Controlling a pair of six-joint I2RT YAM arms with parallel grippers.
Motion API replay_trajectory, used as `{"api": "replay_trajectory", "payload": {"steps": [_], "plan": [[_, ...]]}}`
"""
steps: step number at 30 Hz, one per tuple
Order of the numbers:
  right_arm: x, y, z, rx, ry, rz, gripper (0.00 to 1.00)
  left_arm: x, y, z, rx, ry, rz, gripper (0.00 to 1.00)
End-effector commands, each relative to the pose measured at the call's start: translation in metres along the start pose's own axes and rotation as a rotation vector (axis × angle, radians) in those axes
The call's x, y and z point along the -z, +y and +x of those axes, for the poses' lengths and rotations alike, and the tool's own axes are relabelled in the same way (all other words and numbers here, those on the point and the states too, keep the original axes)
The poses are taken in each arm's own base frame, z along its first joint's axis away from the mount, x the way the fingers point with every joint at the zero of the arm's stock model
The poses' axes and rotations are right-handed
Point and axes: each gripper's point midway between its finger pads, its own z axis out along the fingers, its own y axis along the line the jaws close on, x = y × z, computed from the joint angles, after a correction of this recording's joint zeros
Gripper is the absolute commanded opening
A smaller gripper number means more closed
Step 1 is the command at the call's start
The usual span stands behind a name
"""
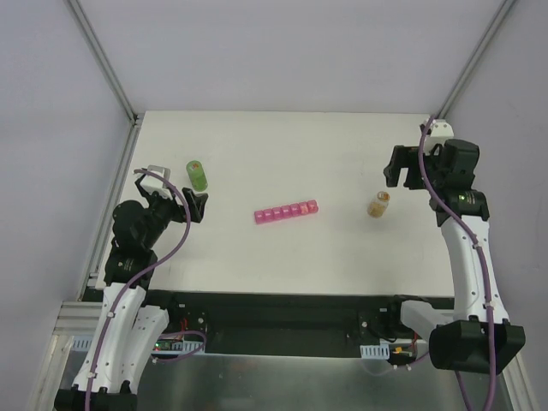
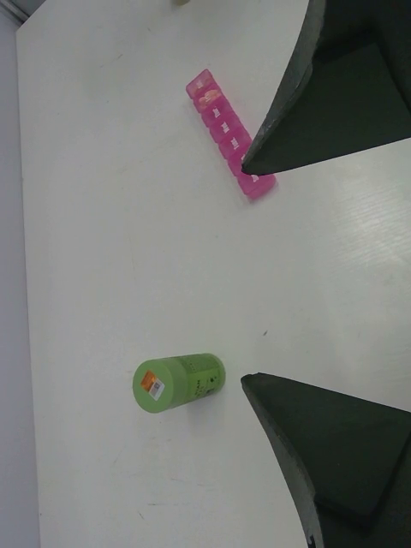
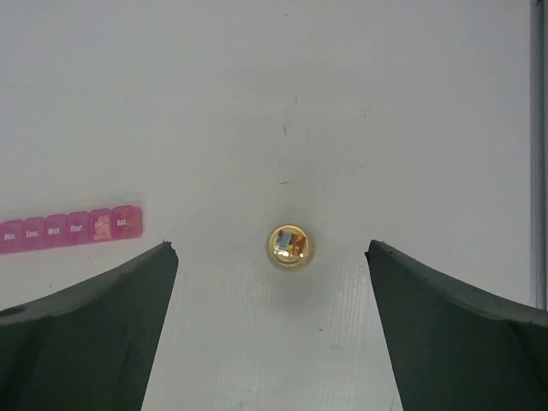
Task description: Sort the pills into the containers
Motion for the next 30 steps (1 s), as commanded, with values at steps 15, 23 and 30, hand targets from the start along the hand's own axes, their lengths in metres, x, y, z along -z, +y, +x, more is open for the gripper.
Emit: {"api": "replay_trajectory", "payload": {"steps": [15,23,30], "plan": [[0.013,0.134,0.081,0.969,0.142,-1.069,0.96,-0.002,-0.016,-0.011,-0.013,-0.032,0.084,0.99],[-0.060,0.136,0.106,1.253,0.226,-1.074,0.96,-0.005,-0.015,-0.007,-0.017,-0.014,0.087,0.99],[-0.097,0.185,0.132,1.352,0.288,-1.183,0.96,-0.006,-0.012,-0.003,-0.029,0.002,0.077,0.99]]}}
